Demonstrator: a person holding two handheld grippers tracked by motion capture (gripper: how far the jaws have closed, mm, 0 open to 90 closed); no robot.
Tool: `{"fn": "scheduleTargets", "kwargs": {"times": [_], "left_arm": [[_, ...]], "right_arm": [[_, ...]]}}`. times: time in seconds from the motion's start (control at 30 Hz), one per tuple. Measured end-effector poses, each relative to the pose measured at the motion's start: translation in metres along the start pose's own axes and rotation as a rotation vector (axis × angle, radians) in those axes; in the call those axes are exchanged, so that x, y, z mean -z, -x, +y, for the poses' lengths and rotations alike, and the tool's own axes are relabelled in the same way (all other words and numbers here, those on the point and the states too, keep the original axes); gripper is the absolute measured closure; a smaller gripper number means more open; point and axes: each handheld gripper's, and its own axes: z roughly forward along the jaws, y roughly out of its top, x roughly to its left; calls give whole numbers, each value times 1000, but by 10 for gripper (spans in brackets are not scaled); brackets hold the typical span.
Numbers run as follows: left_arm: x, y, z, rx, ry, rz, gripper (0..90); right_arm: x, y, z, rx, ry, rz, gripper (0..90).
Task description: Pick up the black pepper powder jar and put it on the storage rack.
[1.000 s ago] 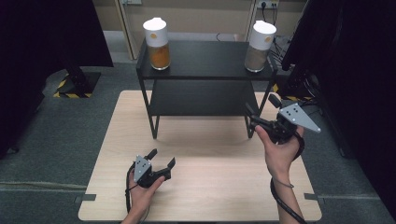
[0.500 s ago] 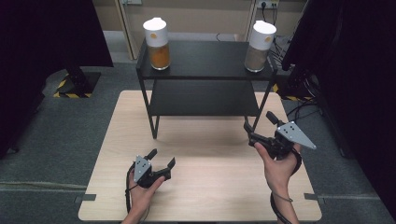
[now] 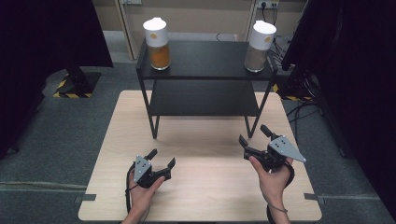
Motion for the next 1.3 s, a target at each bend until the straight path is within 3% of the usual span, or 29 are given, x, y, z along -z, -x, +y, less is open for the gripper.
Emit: {"fn": "scheduleTargets", "kwargs": {"times": [0.77,1.3], "left_arm": [[0,0,0,-4,-1,1,146],[0,0,0,-4,1,1,146]], "right_arm": [[3,-5,-40,-34,-79,36,119],[13,-7,-71,-59,-116,32,119]]}}
